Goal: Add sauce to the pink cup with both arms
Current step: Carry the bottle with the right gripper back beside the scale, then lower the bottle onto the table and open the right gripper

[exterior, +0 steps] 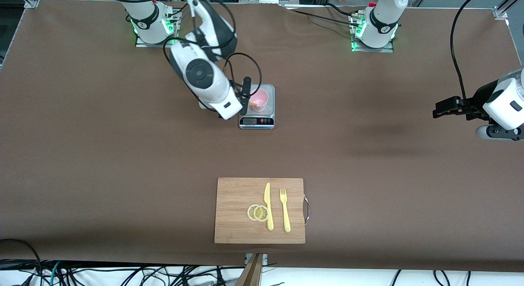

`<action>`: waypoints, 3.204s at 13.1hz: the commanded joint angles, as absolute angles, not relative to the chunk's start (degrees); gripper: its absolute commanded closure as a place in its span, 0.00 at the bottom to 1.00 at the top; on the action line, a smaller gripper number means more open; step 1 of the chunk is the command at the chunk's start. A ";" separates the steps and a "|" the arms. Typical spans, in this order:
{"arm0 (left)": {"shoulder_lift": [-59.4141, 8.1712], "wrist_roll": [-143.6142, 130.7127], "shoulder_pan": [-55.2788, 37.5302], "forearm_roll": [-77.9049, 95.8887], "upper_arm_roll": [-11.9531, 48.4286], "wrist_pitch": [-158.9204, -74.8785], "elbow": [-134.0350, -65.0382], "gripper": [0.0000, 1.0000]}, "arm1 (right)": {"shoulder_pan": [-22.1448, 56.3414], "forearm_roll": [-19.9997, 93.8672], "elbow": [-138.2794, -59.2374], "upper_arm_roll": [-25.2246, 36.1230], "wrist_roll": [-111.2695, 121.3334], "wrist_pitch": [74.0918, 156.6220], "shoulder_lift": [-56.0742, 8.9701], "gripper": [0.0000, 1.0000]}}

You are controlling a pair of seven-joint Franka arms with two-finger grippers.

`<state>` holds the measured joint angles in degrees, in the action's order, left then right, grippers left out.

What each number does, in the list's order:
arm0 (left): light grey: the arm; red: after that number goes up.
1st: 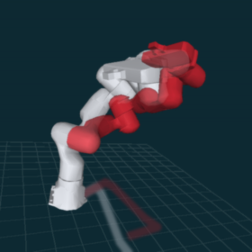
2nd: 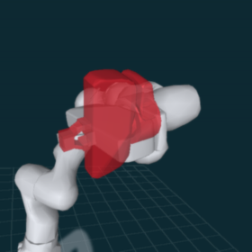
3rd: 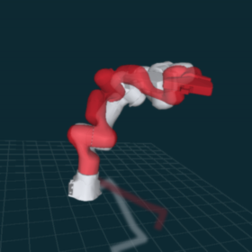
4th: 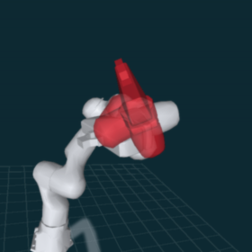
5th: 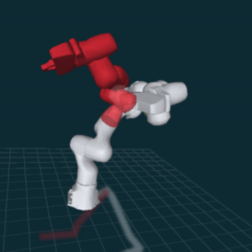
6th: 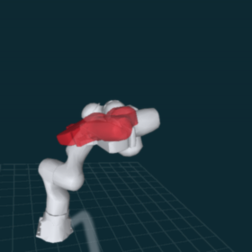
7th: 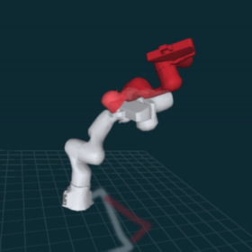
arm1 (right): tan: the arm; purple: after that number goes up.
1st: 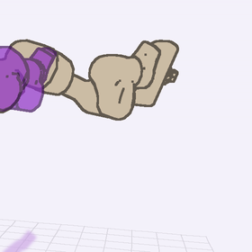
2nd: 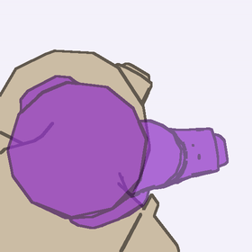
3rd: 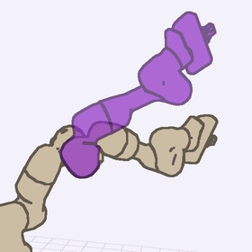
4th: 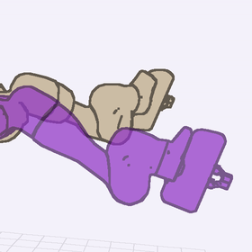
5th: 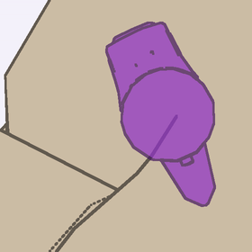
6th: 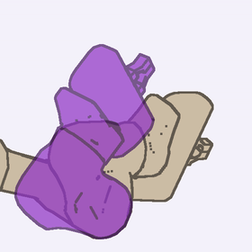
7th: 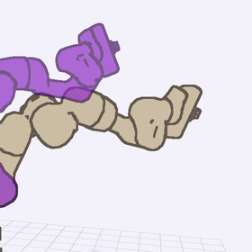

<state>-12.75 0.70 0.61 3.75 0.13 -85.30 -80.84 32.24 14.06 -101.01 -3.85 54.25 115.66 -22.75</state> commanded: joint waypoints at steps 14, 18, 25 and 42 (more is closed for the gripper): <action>-13.36 1.85 0.26 2.81 0.00 -84.99 -79.45 0.00 | 20.32 51.31 -102.30 13.89 112.19 93.71 -24.07 0.81; -13.36 1.85 0.26 2.81 0.00 -84.99 -79.45 0.00 | 14.16 53.08 -102.30 13.97 125.65 87.55 -28.03 0.81; -13.36 1.85 0.26 2.81 0.00 -84.99 -79.45 0.00 | 3.44 59.40 -100.38 13.80 144.12 78.50 -40.32 0.79; -13.36 1.85 0.26 2.81 0.00 -84.99 -79.45 0.00 | -1.49 62.05 -93.52 19.76 151.88 73.65 -48.87 0.00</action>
<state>-12.78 0.70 0.60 3.75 0.15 -85.31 -80.80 -0.87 62.44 -95.02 18.24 153.17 73.40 -49.44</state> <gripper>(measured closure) 0.000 0.000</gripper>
